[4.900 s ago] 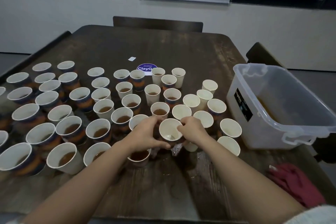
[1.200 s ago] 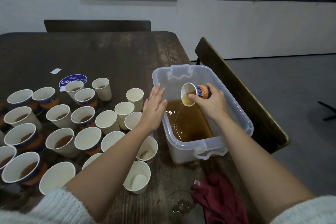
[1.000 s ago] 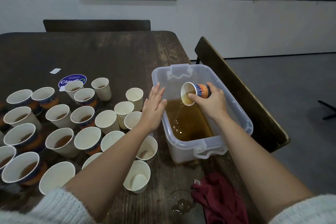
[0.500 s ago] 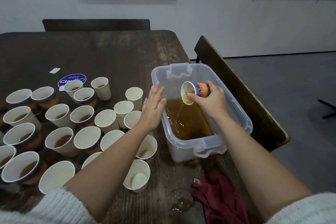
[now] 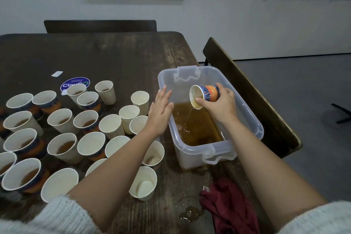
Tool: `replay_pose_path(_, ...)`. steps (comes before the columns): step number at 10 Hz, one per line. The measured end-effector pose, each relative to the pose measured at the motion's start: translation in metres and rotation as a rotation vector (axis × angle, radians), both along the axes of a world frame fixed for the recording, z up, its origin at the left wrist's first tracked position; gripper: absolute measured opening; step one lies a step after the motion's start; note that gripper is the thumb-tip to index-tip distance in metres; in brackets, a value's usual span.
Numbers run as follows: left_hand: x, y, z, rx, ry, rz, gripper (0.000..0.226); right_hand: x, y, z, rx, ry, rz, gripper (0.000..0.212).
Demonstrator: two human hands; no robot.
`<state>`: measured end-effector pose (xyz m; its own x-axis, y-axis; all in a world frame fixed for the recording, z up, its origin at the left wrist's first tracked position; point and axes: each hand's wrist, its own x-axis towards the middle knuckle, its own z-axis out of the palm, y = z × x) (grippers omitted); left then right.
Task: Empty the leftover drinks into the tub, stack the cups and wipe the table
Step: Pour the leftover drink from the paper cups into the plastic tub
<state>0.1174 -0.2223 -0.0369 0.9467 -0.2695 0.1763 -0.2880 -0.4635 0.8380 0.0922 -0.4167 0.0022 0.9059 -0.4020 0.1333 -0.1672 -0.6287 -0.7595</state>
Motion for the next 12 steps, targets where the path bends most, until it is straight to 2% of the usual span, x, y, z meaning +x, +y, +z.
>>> replay_pose_path(12,-0.0033,0.0007,0.0048,0.004,0.003,-0.007,0.064,0.0008,0.0038,-0.0006,-0.088,-0.029,0.030,0.094)
